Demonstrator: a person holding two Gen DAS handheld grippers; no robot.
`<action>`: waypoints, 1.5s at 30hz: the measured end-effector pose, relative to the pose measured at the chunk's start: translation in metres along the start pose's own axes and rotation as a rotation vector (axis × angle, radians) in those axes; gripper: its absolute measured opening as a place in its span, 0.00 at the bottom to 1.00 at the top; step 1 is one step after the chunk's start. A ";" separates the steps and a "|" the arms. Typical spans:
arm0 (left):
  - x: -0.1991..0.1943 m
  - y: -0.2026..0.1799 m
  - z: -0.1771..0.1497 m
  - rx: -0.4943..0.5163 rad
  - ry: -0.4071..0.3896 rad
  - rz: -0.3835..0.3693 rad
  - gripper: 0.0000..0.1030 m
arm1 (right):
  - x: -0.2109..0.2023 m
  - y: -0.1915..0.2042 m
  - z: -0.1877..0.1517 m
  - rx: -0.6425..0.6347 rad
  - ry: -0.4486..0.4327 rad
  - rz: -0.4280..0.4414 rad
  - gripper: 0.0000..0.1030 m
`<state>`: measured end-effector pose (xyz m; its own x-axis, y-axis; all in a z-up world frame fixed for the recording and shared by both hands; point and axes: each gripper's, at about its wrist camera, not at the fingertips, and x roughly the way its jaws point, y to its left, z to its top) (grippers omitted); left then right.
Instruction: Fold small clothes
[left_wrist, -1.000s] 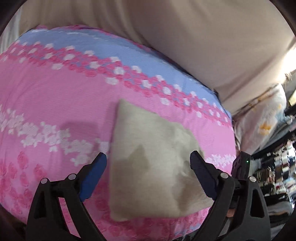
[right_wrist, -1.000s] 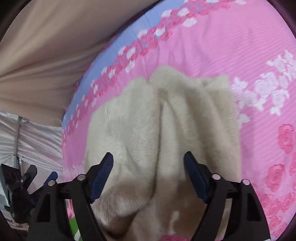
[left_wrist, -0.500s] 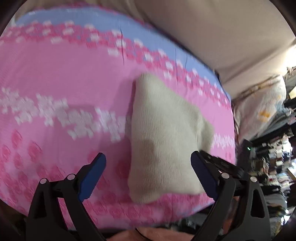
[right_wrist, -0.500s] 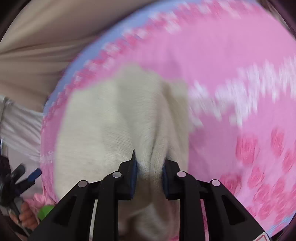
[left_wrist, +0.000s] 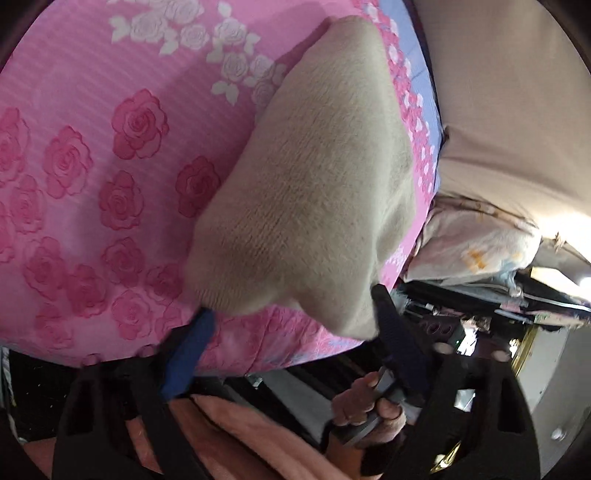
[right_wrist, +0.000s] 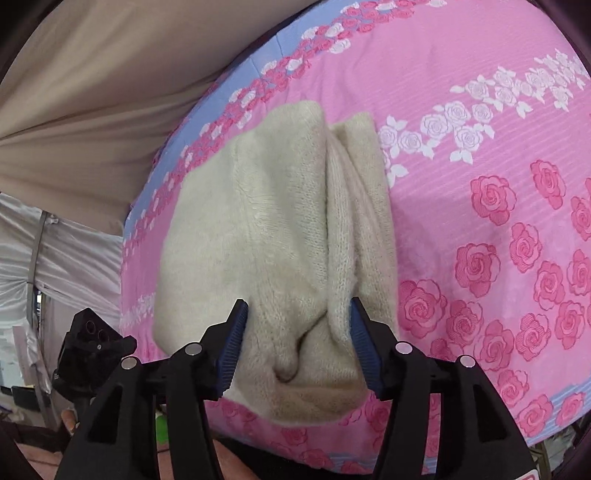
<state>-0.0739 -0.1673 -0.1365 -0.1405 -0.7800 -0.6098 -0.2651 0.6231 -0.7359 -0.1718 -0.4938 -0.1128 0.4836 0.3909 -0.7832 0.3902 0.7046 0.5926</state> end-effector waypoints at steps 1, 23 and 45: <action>0.003 0.000 0.001 0.002 -0.020 0.022 0.42 | 0.000 0.003 0.005 -0.009 -0.011 -0.010 0.25; -0.055 -0.062 -0.010 0.386 -0.303 0.366 0.61 | 0.004 0.053 0.060 -0.172 -0.119 -0.129 0.61; -0.069 -0.084 0.029 0.432 -0.474 0.587 0.75 | 0.010 0.135 -0.025 -0.562 0.088 -0.119 0.13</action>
<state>-0.0146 -0.1641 -0.0413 0.2968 -0.2786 -0.9134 0.1240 0.9597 -0.2524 -0.1335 -0.3796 -0.0454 0.3855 0.3210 -0.8651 -0.0499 0.9434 0.3278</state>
